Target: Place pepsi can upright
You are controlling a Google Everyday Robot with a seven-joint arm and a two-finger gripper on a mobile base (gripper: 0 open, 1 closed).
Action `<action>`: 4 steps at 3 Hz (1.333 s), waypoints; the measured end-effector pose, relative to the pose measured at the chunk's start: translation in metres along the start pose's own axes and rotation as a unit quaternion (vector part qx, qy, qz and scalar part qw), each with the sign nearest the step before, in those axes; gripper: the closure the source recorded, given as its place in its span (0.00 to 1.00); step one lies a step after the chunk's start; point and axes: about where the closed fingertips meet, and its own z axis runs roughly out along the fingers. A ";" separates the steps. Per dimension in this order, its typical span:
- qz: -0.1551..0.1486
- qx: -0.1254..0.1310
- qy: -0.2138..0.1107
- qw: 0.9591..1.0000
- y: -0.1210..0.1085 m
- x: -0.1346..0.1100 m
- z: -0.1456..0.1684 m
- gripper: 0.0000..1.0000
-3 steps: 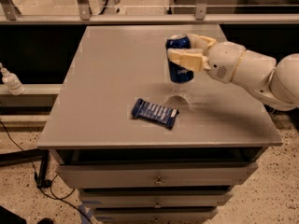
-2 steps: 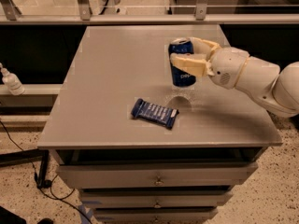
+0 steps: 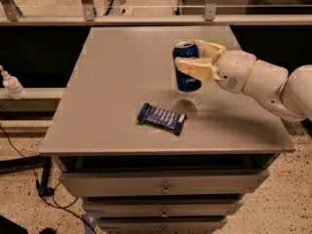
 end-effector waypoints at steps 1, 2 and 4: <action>-0.006 -0.018 -0.017 1.000 -0.001 0.001 -0.004 1.00; -0.015 -0.031 -0.032 0.999 -0.003 -0.002 -0.017 1.00; -0.024 -0.059 -0.044 0.997 0.003 0.000 -0.043 1.00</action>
Offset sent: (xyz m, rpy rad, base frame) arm -0.0166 -0.0373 0.0022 0.0421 -0.1013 0.0908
